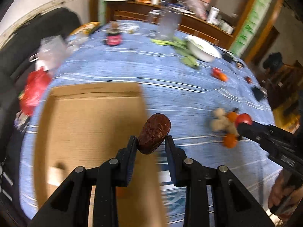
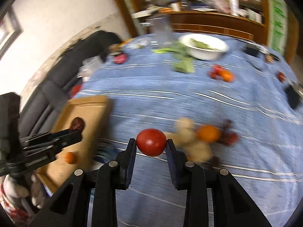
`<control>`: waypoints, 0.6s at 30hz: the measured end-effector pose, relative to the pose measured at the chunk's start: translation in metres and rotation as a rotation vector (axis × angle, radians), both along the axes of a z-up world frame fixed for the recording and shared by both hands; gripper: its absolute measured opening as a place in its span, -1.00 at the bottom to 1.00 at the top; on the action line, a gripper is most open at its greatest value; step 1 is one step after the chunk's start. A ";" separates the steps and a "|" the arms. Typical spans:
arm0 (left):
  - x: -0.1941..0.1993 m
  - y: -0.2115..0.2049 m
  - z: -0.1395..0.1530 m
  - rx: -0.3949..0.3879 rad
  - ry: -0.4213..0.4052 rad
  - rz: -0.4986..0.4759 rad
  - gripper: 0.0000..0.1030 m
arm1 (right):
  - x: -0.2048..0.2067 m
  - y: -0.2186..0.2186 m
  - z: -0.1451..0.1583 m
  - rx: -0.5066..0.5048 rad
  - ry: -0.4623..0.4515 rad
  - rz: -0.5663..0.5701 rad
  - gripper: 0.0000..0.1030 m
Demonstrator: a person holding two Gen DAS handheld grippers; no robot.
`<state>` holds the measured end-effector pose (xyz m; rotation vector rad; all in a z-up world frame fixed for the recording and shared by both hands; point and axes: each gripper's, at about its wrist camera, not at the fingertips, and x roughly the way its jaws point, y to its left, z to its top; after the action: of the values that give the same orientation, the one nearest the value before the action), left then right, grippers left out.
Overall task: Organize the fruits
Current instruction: 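Carry the jujube and tomato into the tray and release both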
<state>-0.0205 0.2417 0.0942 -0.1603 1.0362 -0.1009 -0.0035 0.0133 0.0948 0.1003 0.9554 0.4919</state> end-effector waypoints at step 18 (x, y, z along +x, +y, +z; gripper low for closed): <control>0.036 0.127 -0.063 0.032 0.164 0.112 -0.43 | 0.041 0.189 -0.057 -0.054 0.151 0.174 -0.32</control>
<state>0.0157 0.3683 0.0317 -0.1999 1.1894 0.0314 0.0370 0.2027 0.0375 0.0054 1.1304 0.6244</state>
